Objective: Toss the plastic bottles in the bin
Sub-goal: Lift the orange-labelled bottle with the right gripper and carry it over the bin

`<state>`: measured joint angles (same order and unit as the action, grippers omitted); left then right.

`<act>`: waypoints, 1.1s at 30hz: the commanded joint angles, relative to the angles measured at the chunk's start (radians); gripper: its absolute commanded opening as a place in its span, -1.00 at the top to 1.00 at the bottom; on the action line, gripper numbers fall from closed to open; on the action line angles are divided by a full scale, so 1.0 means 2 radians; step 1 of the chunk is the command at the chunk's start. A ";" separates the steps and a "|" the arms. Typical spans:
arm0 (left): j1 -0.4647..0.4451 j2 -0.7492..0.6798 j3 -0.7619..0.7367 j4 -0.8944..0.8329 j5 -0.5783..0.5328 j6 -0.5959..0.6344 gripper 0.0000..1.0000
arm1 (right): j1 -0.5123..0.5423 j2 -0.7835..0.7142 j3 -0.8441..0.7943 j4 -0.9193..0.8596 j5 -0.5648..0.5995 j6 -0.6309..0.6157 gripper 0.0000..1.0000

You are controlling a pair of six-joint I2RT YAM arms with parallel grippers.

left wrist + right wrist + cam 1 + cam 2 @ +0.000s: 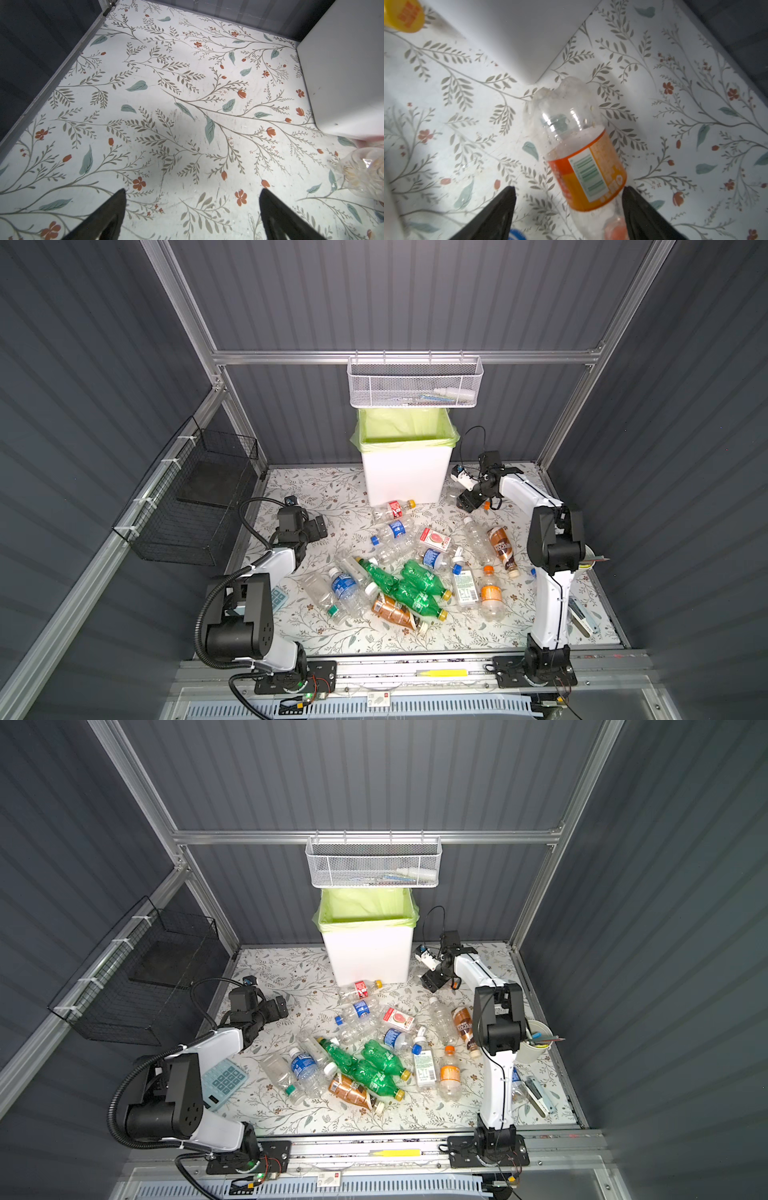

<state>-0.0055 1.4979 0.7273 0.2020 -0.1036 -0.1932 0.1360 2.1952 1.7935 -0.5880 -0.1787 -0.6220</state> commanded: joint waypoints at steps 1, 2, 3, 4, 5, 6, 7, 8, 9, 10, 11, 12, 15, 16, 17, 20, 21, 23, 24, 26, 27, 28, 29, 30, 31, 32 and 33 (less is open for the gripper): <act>0.000 -0.015 -0.006 -0.006 -0.004 -0.007 -0.99 | 0.009 0.010 0.011 0.000 0.020 0.007 -0.64; -0.001 -0.016 -0.007 -0.007 -0.004 -0.008 -0.99 | 0.012 0.015 0.012 0.006 0.027 0.007 -0.65; 0.000 -0.016 -0.007 -0.009 -0.004 -0.009 -0.99 | 0.015 0.020 0.016 0.006 0.033 0.007 -0.65; 0.000 -0.016 -0.007 -0.010 -0.003 -0.010 -0.99 | 0.017 0.025 0.020 0.007 0.037 0.008 -0.64; 0.000 -0.017 -0.008 -0.010 -0.003 -0.011 -0.99 | 0.020 0.031 0.025 0.007 0.041 0.008 -0.64; 0.000 -0.017 -0.008 -0.011 -0.003 -0.012 -0.99 | 0.022 0.036 0.028 0.007 0.045 0.008 -0.63; 0.000 -0.018 -0.009 -0.012 -0.004 -0.012 -1.00 | 0.023 0.040 0.031 0.006 0.047 0.008 -0.63; 0.000 -0.020 -0.009 -0.014 -0.005 -0.012 -0.99 | 0.025 0.044 0.036 0.006 0.051 0.008 -0.63; 0.000 -0.022 -0.010 -0.015 -0.008 -0.012 -0.99 | 0.026 0.048 0.039 0.003 0.056 0.009 -0.61; 0.000 -0.023 -0.010 -0.017 -0.010 -0.011 -0.99 | 0.027 0.051 0.042 0.003 0.060 0.009 -0.59; 0.000 -0.026 -0.012 -0.016 -0.012 -0.010 -0.99 | 0.027 0.054 0.044 0.003 0.065 0.011 -0.54; 0.000 -0.027 -0.014 -0.017 -0.014 -0.009 -0.99 | 0.027 0.055 0.045 0.003 0.068 0.012 -0.51; 0.000 -0.029 -0.017 -0.017 -0.016 -0.009 -0.99 | 0.027 0.054 0.044 0.003 0.080 0.011 -0.41; 0.000 -0.030 -0.017 -0.017 -0.016 -0.010 -0.99 | 0.027 0.053 0.043 0.003 0.083 0.011 -0.38; 0.000 -0.029 -0.018 -0.016 -0.016 -0.011 -0.99 | 0.027 0.050 0.040 0.004 0.086 0.009 -0.34; 0.000 -0.027 -0.019 -0.013 -0.015 -0.015 -0.99 | 0.026 0.038 0.030 0.008 0.089 0.007 -0.25; 0.000 -0.028 -0.020 -0.011 -0.015 -0.016 -0.99 | 0.026 0.033 0.025 0.011 0.089 0.009 -0.20; 0.000 -0.027 -0.020 -0.009 -0.013 -0.017 -0.99 | 0.024 0.019 0.014 0.021 0.086 0.016 -0.10; 0.000 -0.027 -0.020 -0.010 -0.012 -0.017 -0.99 | 0.022 0.011 0.007 0.029 0.083 0.021 -0.07; 0.000 -0.027 -0.021 -0.009 -0.012 -0.018 -0.99 | 0.019 -0.008 -0.009 0.044 0.080 0.032 -0.04; 0.000 -0.028 -0.021 -0.008 -0.012 -0.018 -0.99 | 0.017 -0.020 -0.018 0.053 0.080 0.037 -0.03; -0.001 -0.029 -0.022 -0.008 -0.013 -0.020 -0.99 | 0.016 -0.031 -0.028 0.060 0.081 0.042 -0.03; 0.000 -0.029 -0.023 -0.007 -0.014 -0.021 -0.99 | 0.015 -0.048 -0.039 0.071 0.083 0.046 -0.01; 0.000 -0.030 -0.025 -0.005 -0.015 -0.023 -0.99 | 0.014 -0.063 -0.053 0.085 0.087 0.050 0.02; 0.000 -0.031 -0.027 -0.003 -0.016 -0.025 -0.99 | 0.011 -0.079 -0.065 0.096 0.089 0.055 0.03; 0.000 -0.031 -0.029 0.000 -0.017 -0.030 -1.00 | 0.008 -0.098 -0.076 0.112 0.091 0.063 0.04; 0.000 -0.032 -0.032 0.003 -0.019 -0.034 -0.99 | 0.005 -0.116 -0.088 0.126 0.094 0.072 0.04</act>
<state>-0.0055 1.4612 0.6849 0.1986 -0.1249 -0.2295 0.1627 2.0575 1.6566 -0.4442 -0.0101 -0.5369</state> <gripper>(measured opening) 0.997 0.522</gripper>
